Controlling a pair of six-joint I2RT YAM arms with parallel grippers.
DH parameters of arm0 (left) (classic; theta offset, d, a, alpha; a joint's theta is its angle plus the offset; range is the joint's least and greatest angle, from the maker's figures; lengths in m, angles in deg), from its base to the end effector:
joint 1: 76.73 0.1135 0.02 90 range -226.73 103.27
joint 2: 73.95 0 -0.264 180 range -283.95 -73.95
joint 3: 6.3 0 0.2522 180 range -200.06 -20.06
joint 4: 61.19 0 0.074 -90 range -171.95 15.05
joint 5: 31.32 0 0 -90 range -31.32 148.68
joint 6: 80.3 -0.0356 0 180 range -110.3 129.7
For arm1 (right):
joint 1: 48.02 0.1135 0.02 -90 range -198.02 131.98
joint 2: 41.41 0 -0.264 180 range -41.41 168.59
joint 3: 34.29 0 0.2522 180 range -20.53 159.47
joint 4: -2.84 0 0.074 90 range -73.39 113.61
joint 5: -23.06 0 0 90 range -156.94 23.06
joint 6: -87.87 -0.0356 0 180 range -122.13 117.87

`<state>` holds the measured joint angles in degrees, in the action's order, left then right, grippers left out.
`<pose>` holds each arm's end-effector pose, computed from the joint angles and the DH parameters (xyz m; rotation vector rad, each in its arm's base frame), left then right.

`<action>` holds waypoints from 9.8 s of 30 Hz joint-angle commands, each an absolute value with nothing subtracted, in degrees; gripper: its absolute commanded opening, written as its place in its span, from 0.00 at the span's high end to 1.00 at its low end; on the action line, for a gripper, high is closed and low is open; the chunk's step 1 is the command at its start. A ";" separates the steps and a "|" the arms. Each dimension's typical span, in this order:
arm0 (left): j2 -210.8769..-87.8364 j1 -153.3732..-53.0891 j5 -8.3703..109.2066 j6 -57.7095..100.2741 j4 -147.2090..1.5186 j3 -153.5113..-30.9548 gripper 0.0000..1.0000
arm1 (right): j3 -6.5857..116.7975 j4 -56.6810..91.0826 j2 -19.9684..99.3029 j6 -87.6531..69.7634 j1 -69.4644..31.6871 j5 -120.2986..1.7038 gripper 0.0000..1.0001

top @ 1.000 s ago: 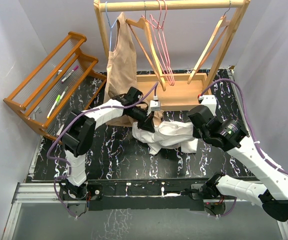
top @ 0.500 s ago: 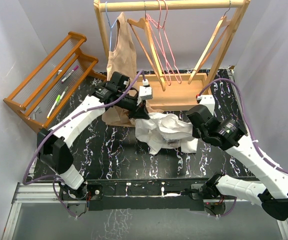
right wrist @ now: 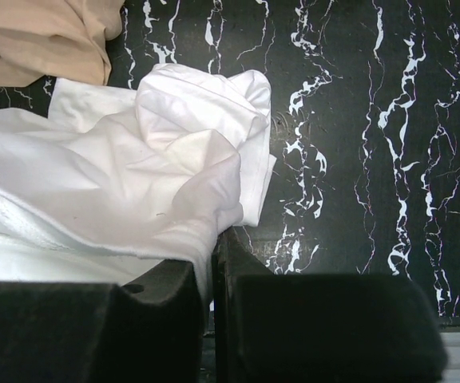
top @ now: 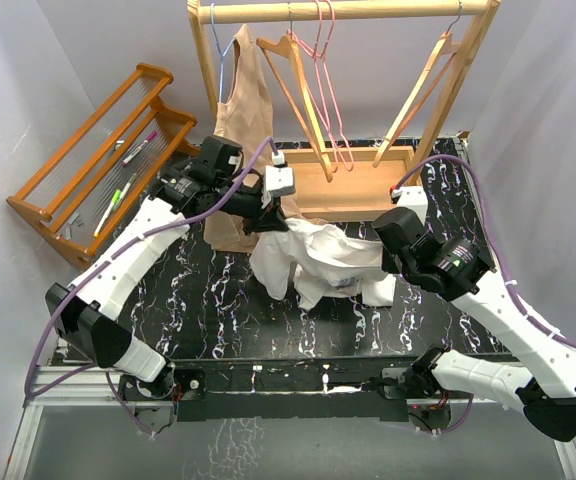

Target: Place the t-shirt on the hanger

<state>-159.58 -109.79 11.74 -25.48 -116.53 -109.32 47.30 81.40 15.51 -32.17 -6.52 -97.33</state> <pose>0.2524 -0.1953 0.3917 1.5292 1.4721 -0.8827 0.1369 0.0970 0.3554 -0.0274 2.3427 -0.0696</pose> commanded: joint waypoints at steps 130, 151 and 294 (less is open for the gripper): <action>-155.59 -101.43 19.41 -1.60 -111.53 -109.14 1.00 | 92.52 13.00 55.14 1.60 -19.54 -64.18 0.92; -155.41 -101.43 20.93 -2.32 -109.79 -108.40 1.00 | 81.50 25.60 40.00 1.36 -19.54 -62.19 0.92; -161.54 -103.80 34.48 -9.89 -135.51 -133.12 1.00 | 40.98 30.98 1.13 1.34 -19.48 -31.28 0.92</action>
